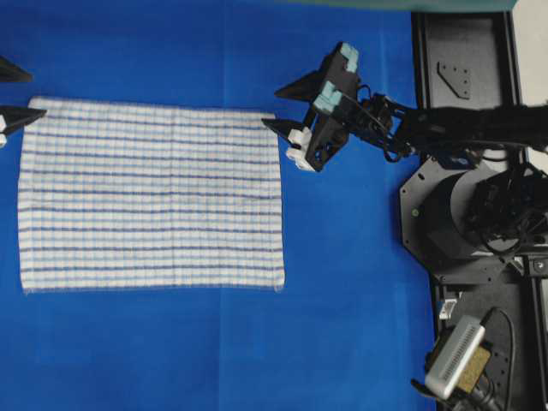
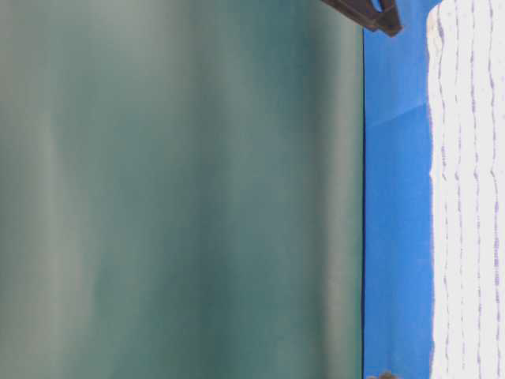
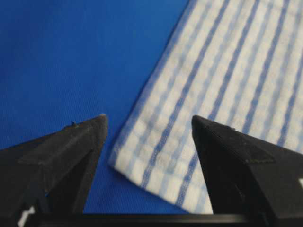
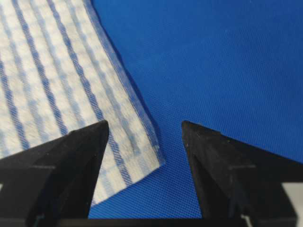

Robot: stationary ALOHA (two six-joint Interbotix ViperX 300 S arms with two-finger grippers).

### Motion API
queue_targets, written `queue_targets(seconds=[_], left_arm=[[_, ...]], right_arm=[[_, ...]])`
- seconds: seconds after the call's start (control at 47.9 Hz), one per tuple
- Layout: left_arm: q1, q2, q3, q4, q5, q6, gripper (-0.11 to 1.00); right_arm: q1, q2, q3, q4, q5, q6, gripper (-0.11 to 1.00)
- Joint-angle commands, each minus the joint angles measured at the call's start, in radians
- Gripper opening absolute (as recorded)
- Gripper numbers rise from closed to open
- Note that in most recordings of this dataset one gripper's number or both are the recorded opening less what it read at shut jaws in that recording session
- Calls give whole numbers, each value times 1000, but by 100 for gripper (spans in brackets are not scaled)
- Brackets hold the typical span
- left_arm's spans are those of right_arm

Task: Fold the blue towel.
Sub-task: 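Move both grippers to the towel's top corners and pinch them, then fold the top edge down toward the bottom edge with both grippers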

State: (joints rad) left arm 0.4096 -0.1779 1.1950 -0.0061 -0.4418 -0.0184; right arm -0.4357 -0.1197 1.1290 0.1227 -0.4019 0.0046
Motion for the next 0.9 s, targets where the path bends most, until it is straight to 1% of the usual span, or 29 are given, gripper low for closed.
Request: queue_targets(seconds=[0.0, 0.104, 0.251, 0.334, 0.418, 0.481, 0.669, 0.731, 0.794, 0.878], left_arm=[[3, 41, -8, -2, -31, -2, 66], [5, 100, -12, -2, -57, -2, 66], [14, 163, -18, -3, -81, -8, 66], [15, 181, -25, -3, -83, -8, 66], [14, 195, -32, -5, -83, -8, 62], [14, 202, -35, -6, -80, -8, 54], [15, 213, -37, -6, -75, -8, 16], [11, 213, -38, -6, -74, -8, 6], [11, 212, -41, -6, -74, -8, 4], [6, 209, -48, -6, -75, -8, 4]], right_arm=[[-5, 29, -17, 3, -37, -2, 76], [-6, 77, -18, 5, -67, -2, 76], [-6, 114, -23, 14, -80, -2, 73], [-6, 133, -28, 20, -87, -2, 70], [-6, 146, -29, 20, -89, -2, 64], [-6, 152, -31, 20, -89, -2, 57], [5, 153, -28, 20, -89, -2, 30], [8, 153, -28, 20, -89, -2, 24], [12, 152, -29, 20, -89, -2, 21], [17, 153, -31, 20, -89, -2, 21]])
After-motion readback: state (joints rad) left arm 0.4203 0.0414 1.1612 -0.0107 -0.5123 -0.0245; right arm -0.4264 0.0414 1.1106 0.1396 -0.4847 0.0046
